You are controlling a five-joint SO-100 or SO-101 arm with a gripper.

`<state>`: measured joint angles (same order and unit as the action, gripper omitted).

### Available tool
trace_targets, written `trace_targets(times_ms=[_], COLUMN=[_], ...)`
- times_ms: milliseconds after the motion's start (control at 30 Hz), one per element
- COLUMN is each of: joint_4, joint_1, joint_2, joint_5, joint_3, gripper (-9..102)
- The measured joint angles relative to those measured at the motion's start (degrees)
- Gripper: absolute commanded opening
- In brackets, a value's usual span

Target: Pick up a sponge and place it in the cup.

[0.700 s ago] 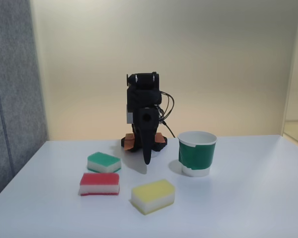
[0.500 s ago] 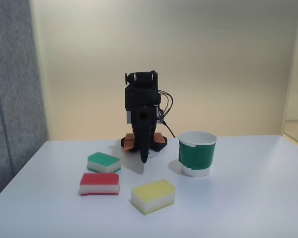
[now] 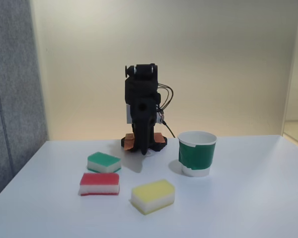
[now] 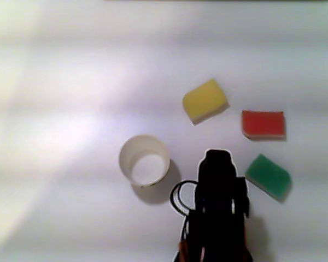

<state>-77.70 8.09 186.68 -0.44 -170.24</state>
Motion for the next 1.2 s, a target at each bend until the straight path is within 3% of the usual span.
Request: trace_targets(times_ms=[433, 733, 1200], joint_4=[3.16, 7.91, 11.78], joint_1=[5.27, 13.18, 15.21], joint_2=[-13.62, -35.68, -67.5], joint_5=[-1.23, -4.31, -0.18], joint_3=[10.2, 23.91, 43.68], gripper=[0, 0, 0])
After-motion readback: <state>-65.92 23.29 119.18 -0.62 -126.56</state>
